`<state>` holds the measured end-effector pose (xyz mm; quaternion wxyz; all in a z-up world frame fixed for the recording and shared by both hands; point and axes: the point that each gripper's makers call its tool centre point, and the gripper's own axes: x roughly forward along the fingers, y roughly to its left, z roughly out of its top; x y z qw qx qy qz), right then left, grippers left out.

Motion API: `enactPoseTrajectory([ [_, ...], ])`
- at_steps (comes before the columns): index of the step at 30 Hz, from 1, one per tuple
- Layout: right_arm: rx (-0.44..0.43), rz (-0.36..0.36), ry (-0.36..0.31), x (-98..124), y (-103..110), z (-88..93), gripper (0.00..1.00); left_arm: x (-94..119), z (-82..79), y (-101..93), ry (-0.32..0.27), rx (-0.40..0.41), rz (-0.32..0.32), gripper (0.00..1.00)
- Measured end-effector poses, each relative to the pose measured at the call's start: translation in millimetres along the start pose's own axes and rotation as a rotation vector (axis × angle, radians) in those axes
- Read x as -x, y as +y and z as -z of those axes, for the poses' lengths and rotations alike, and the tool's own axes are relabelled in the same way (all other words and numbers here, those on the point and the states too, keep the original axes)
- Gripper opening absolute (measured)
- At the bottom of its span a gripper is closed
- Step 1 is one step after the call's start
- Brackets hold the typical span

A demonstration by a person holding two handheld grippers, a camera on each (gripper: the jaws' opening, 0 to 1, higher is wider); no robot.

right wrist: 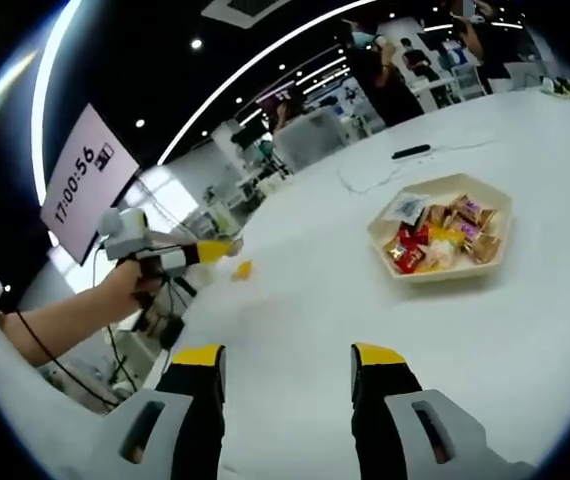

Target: Place the target food into the container with the food tongs after gripping and lifting it, then release it inside without dropping or visibly crushing the food.

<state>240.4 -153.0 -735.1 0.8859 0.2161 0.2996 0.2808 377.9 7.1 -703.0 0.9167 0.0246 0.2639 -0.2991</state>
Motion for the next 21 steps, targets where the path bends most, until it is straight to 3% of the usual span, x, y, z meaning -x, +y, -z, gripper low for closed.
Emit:
enactPoseTrajectory([
  [21, 0.004, -0.026, 0.021, 1.0, 1.2, 3.0, 0.5, -17.4, -32.0, -33.4, -0.032, -0.03, 0.05, 0.15],
])
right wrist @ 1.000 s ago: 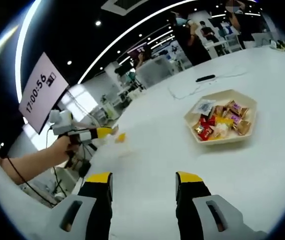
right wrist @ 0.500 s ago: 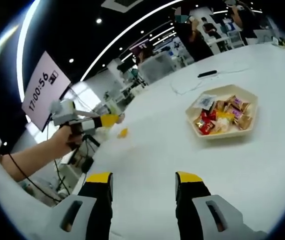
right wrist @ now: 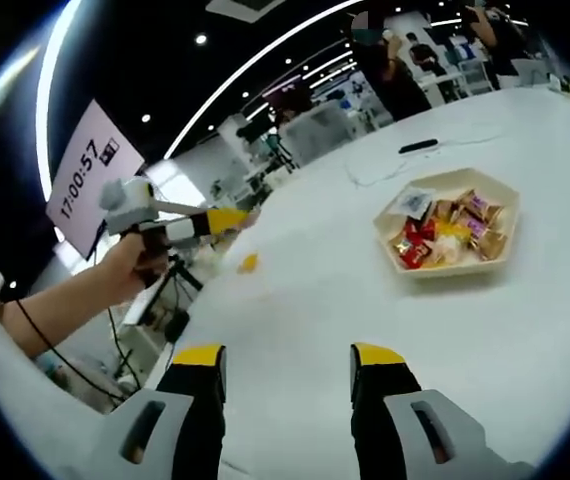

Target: Place the target food into the container with the food tongs after gripping and lifting it, then release it inside without dropping or visibly crushing the food.

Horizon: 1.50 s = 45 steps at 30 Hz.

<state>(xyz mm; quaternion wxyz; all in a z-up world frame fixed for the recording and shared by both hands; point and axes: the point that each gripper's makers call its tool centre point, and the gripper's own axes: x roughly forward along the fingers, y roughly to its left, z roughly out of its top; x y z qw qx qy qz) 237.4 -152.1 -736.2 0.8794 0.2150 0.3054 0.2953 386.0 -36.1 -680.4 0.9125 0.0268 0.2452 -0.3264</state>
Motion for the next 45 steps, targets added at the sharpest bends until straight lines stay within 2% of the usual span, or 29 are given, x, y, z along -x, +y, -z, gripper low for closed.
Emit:
enactPoseTrajectory([
  [8, -0.002, 0.006, 0.0, 1.3, 1.0, 2.5, 0.5, -11.4, -9.5, -19.3, -0.004, -0.031, 0.042, 0.15],
  [29, -0.046, 0.061, -0.055, 19.3, -16.6, -0.7, 0.5, -57.6, -27.3, -71.6, 0.001, -0.079, 0.169, 0.16],
  [45, -0.07, 0.086, -0.077, 28.9, -26.3, -2.8, 0.49, -87.4, -42.4, -96.4, 0.002, -0.095, 0.225, 0.16],
])
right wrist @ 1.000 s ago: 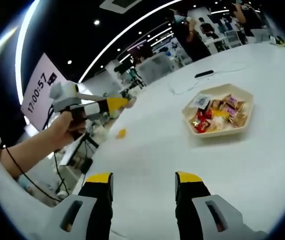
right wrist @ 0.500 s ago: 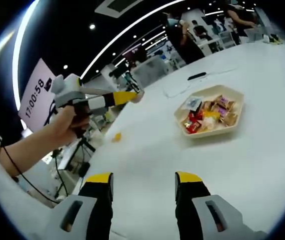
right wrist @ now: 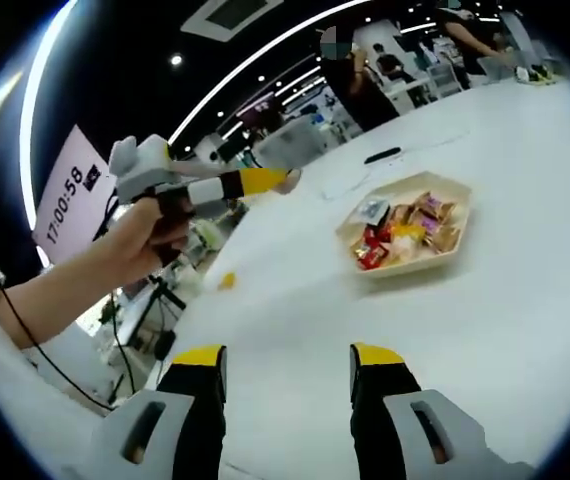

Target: Place the target food into the container with the food tongs after gripping and lifting it, then release it inside without dropping or visibly crushing the food.

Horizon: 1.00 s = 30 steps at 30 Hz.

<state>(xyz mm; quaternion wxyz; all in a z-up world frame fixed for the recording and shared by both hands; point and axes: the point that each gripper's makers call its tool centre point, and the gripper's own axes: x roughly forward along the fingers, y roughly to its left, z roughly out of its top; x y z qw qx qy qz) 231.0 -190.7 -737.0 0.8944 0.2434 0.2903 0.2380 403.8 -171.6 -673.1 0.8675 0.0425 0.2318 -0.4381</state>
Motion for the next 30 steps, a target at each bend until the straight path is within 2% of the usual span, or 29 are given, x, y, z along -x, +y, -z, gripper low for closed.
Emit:
enactPoseTrajectory([
  [13, -0.017, 0.008, -0.012, 5.5, -6.6, -1.1, 0.49, -22.7, -2.7, -12.8, 0.02, -0.012, 0.027, 0.16],
  [30, -0.026, 0.019, -0.015, 11.4, -17.7, -5.4, 0.49, -43.9, -14.8, -26.3, 0.019, -0.022, 0.056, 0.16],
])
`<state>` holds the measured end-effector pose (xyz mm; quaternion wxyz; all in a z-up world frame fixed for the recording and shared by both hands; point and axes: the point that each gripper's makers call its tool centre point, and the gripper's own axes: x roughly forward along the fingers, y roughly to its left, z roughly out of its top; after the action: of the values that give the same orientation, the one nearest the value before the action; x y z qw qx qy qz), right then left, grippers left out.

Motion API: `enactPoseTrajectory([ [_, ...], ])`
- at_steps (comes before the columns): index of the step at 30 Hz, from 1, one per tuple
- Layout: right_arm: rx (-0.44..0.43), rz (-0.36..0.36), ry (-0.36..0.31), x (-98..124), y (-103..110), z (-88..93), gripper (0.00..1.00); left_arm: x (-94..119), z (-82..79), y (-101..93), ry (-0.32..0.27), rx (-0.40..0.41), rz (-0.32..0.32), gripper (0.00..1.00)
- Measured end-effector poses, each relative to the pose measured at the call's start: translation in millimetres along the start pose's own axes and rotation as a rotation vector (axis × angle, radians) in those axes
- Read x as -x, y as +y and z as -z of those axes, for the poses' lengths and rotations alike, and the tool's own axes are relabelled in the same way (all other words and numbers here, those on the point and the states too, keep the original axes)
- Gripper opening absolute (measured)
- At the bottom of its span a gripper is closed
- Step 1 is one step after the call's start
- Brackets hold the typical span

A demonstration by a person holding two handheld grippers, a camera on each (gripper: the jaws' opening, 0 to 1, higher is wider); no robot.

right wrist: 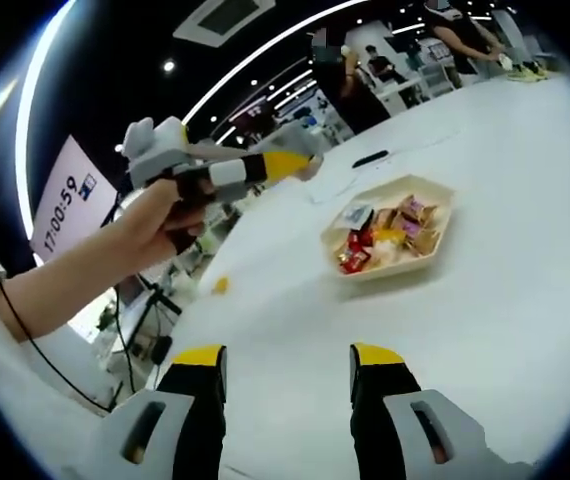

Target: Place the target food into the container with the food tongs after gripping and lifting it, then release it inside without dropping or visibly crushing the food.

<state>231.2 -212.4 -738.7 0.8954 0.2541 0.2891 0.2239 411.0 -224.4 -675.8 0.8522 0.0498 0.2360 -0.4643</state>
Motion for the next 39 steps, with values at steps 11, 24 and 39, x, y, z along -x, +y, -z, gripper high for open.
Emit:
enactPoseTrajectory([
  [11, 0.0, -0.007, -0.006, 0.6, 1.0, 0.1, 0.49, -1.1, -7.0, -2.6, -0.005, -0.015, 0.001, 0.16],
  [24, -0.008, -0.002, -0.012, 6.2, 1.8, 3.1, 0.49, -5.8, -11.9, -14.4, -0.043, 0.025, 0.035, 0.25],
  [39, 0.005, -0.01, -0.003, 8.0, 11.0, 9.5, 0.49, 17.8, -10.6, -2.6, -0.077, 0.075, 0.001, 0.25],
])
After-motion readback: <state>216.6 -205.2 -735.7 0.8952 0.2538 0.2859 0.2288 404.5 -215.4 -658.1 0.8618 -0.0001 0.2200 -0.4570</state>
